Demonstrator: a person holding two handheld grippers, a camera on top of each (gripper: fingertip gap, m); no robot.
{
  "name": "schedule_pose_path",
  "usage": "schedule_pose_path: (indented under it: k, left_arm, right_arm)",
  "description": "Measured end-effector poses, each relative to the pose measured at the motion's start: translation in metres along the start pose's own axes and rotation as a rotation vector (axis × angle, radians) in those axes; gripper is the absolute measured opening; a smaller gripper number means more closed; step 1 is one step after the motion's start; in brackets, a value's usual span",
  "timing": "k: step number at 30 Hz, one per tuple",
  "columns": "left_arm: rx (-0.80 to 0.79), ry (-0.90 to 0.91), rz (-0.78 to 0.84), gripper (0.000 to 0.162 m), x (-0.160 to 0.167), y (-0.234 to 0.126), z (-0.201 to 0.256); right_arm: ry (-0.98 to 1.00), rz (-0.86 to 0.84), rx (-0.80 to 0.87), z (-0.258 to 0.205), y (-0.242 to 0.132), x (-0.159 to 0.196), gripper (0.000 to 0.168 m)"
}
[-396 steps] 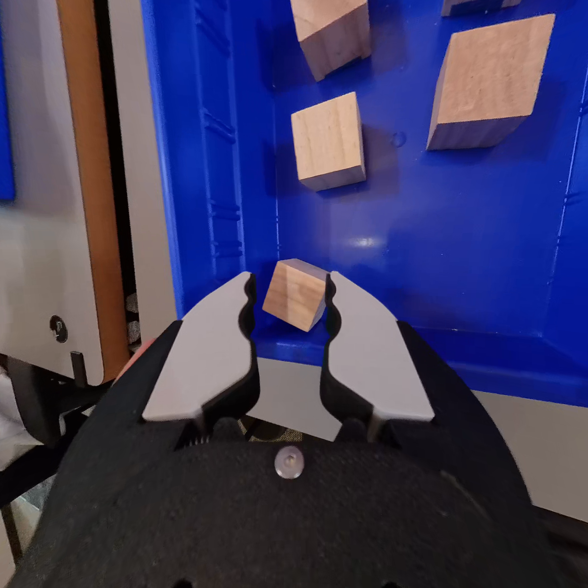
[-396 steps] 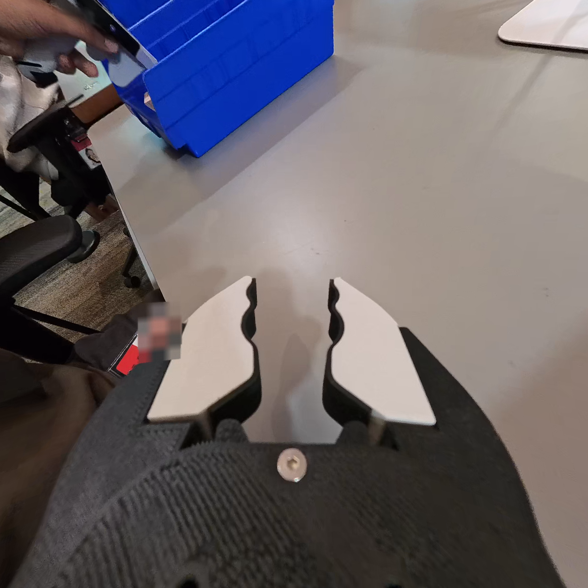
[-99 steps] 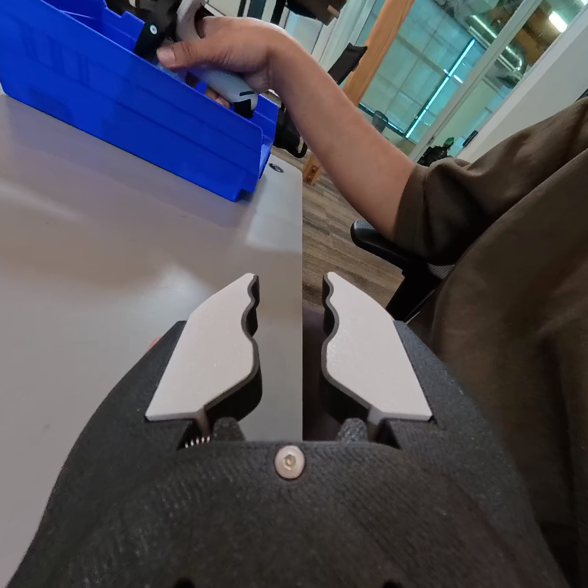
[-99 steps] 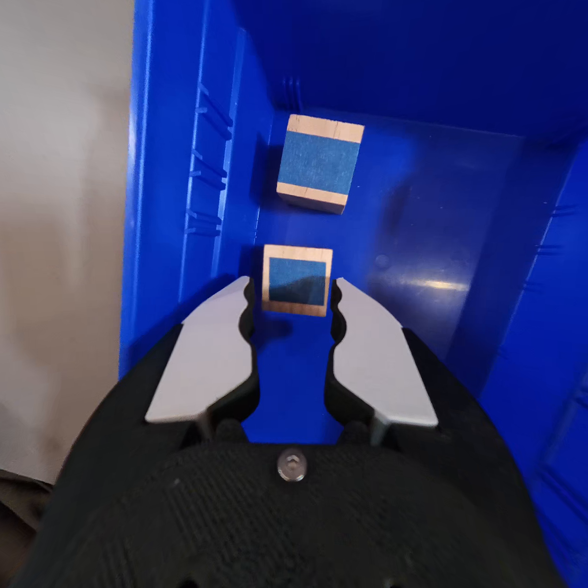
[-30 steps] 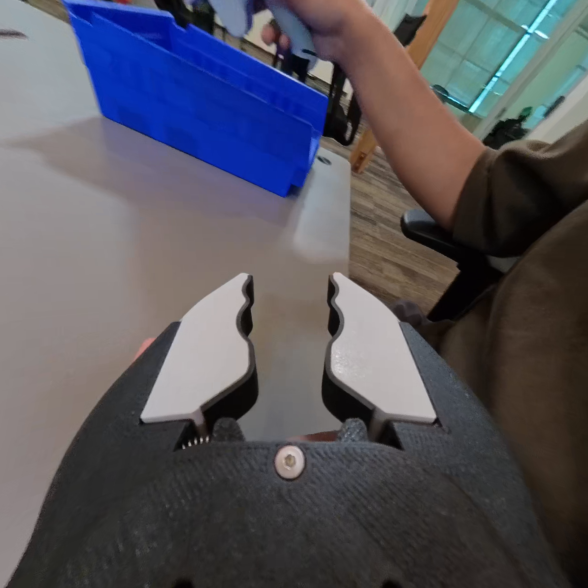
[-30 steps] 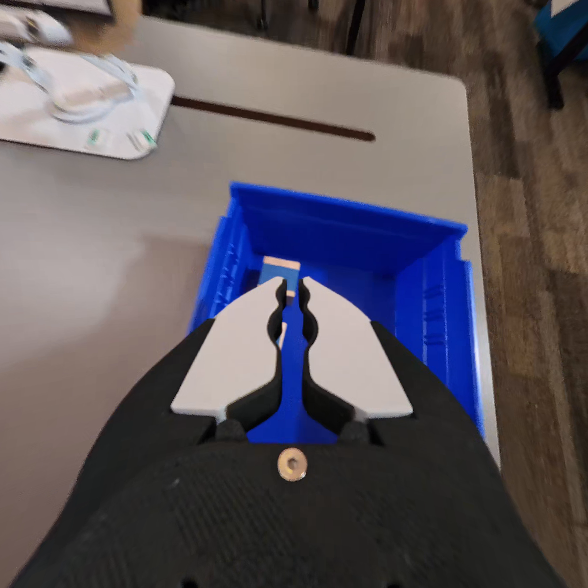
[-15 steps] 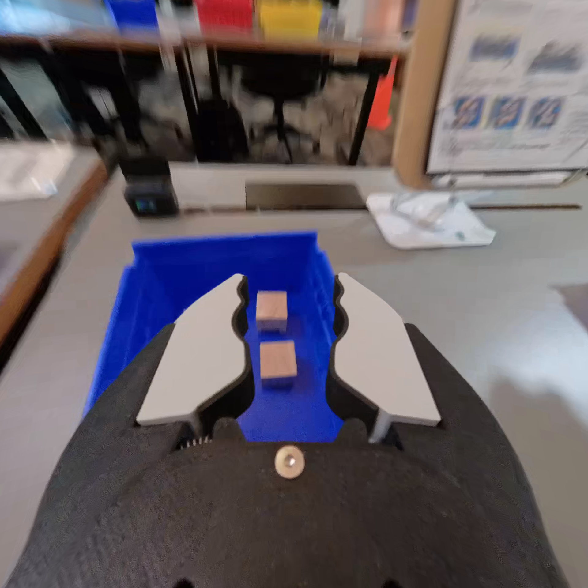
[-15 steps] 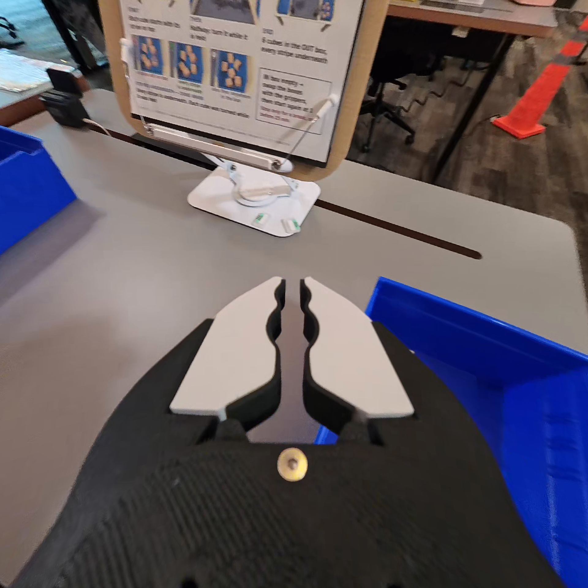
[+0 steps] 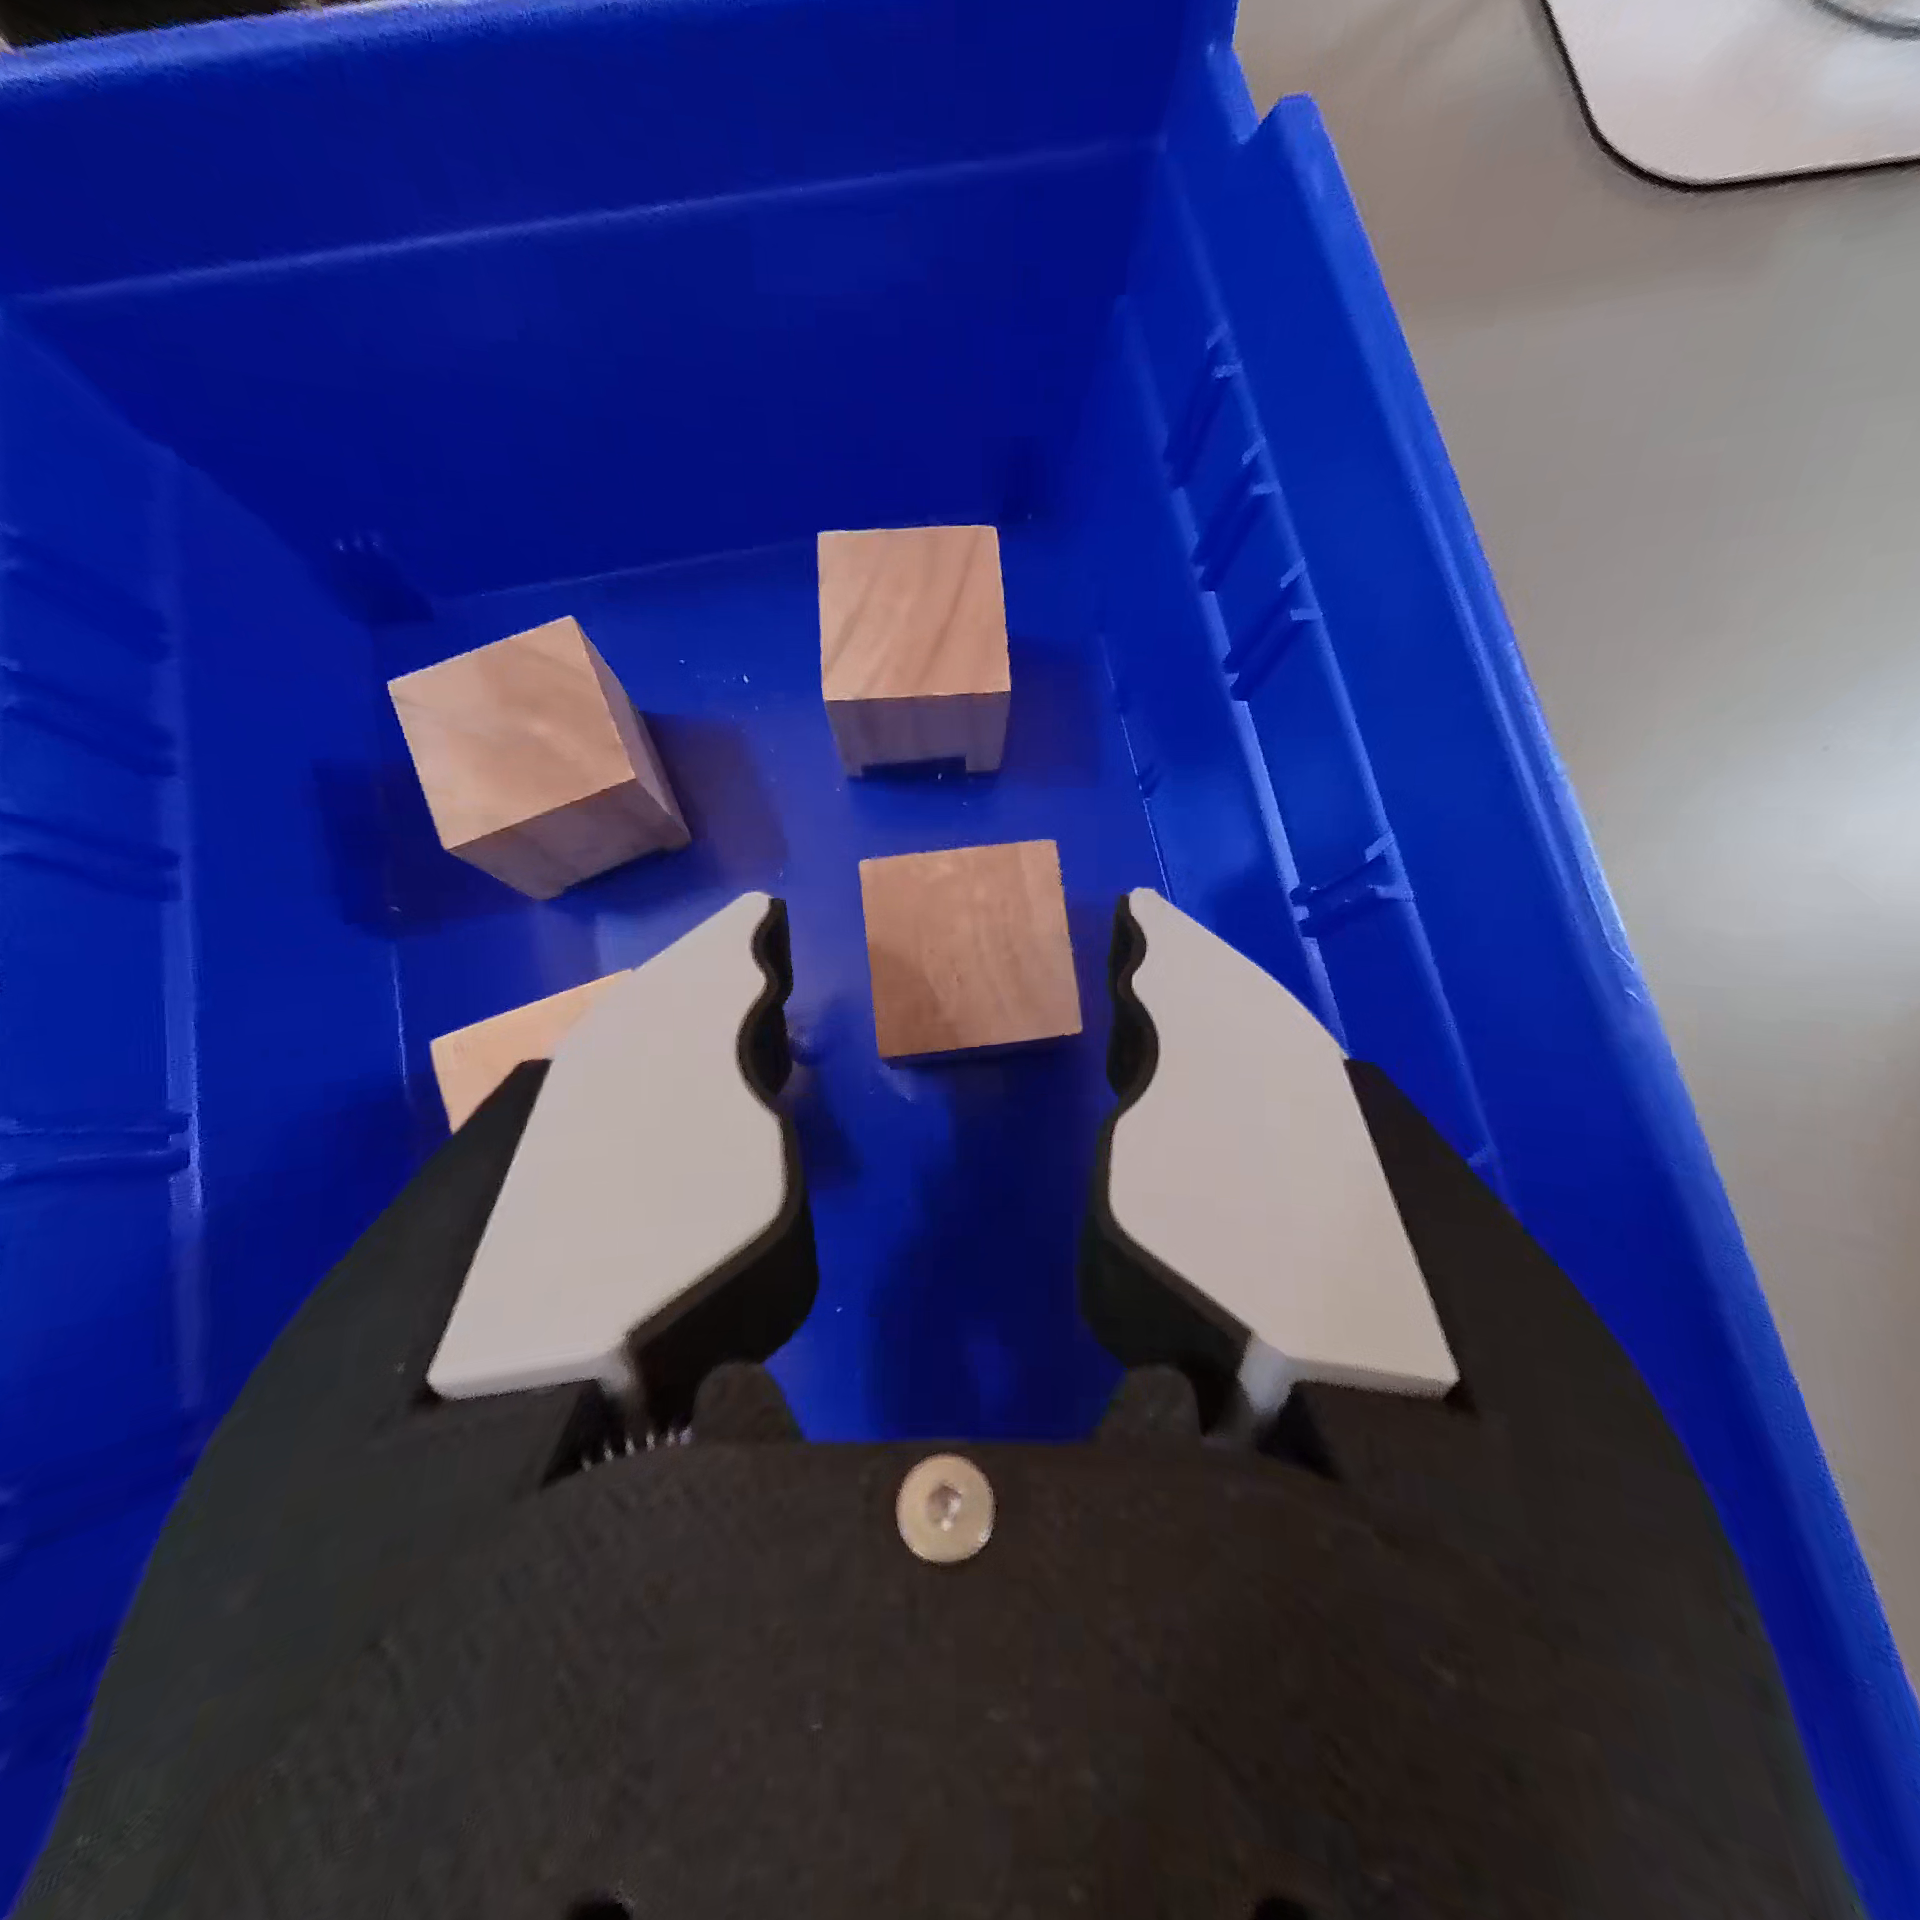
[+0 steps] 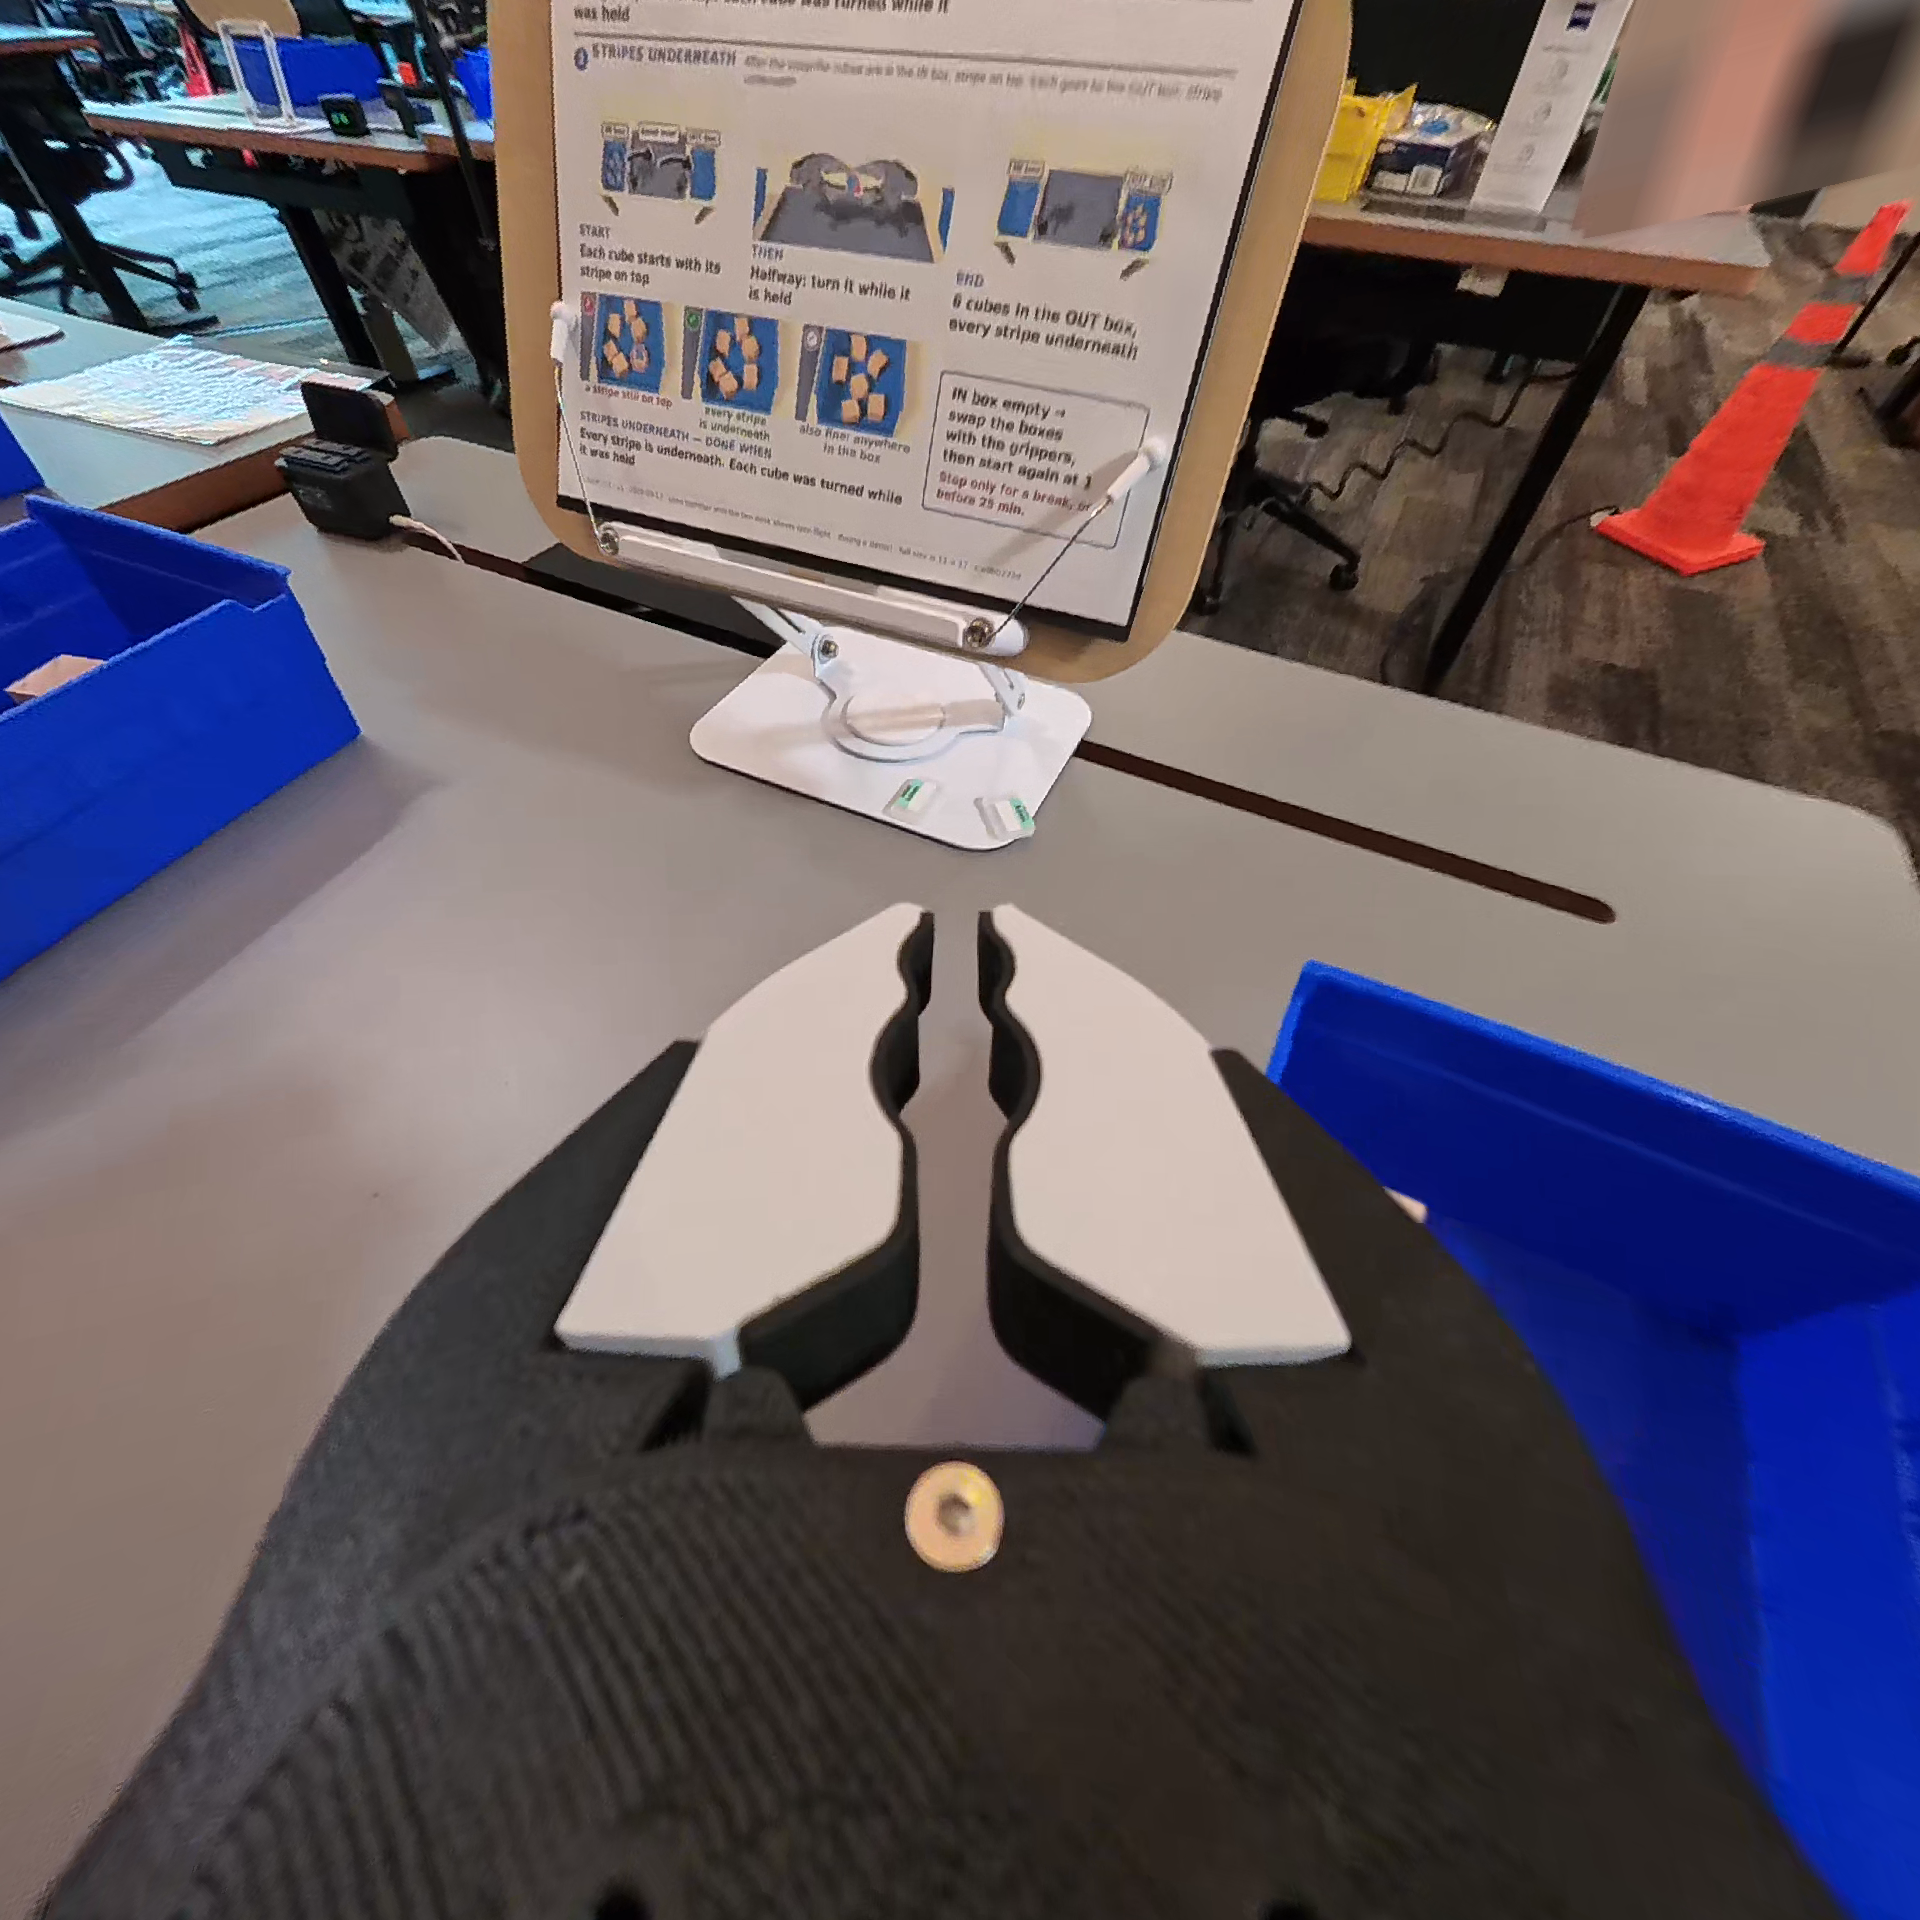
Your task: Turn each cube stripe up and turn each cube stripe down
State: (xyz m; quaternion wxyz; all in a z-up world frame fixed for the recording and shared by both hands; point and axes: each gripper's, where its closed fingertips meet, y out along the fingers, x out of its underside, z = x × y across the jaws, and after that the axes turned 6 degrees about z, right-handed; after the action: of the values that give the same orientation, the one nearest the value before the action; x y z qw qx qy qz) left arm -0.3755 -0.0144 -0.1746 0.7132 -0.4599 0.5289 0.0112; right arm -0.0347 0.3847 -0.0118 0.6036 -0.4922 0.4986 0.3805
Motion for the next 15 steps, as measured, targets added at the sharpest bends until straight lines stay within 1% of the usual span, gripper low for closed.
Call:
schedule_pose_path:
  k: [2, 4, 6, 7, 9, 10, 11, 13, 15]
  left_arm:
    - [-0.019, 0.018, -0.015, 0.062, 0.002, 0.003, 0.000]
    - [-0.073, 0.050, -0.058, 0.061, 0.008, 0.006, -0.005]
    - [-0.117, 0.078, -0.111, 0.066, 0.015, 0.010, -0.009]
    - [-0.118, 0.086, -0.129, 0.067, 0.018, 0.013, -0.008]
    - [-0.117, 0.089, -0.147, 0.061, 0.022, 0.016, -0.007]
    - [-0.109, 0.088, -0.138, 0.050, 0.021, 0.016, -0.007]
    - [-0.107, 0.084, -0.122, 0.046, 0.019, 0.014, -0.008]
    - [-0.103, 0.075, -0.084, 0.046, 0.010, 0.005, -0.012]
    - [-0.136, 0.058, 0.004, 0.046, -0.009, -0.012, -0.022]
  right_arm:
    - [0.027, -0.004, -0.020, -0.003, 0.001, 0.004, 0.008]
    - [0.049, 0.002, -0.034, -0.006, 0.001, 0.004, 0.009]
    - [0.069, 0.012, -0.051, -0.009, 0.001, 0.002, 0.009]
    - [0.078, 0.015, -0.063, -0.011, 0.000, 0.001, 0.009]
    - [0.082, 0.017, -0.073, -0.014, -0.001, -0.001, 0.011]
    - [0.076, 0.017, -0.071, -0.014, -0.001, -0.002, 0.011]
    - [0.069, 0.018, -0.066, -0.014, -0.002, -0.002, 0.011]
    - [0.057, 0.020, -0.059, -0.014, -0.004, -0.003, 0.011]
    - [0.061, 0.025, -0.064, -0.015, -0.006, -0.005, 0.011]
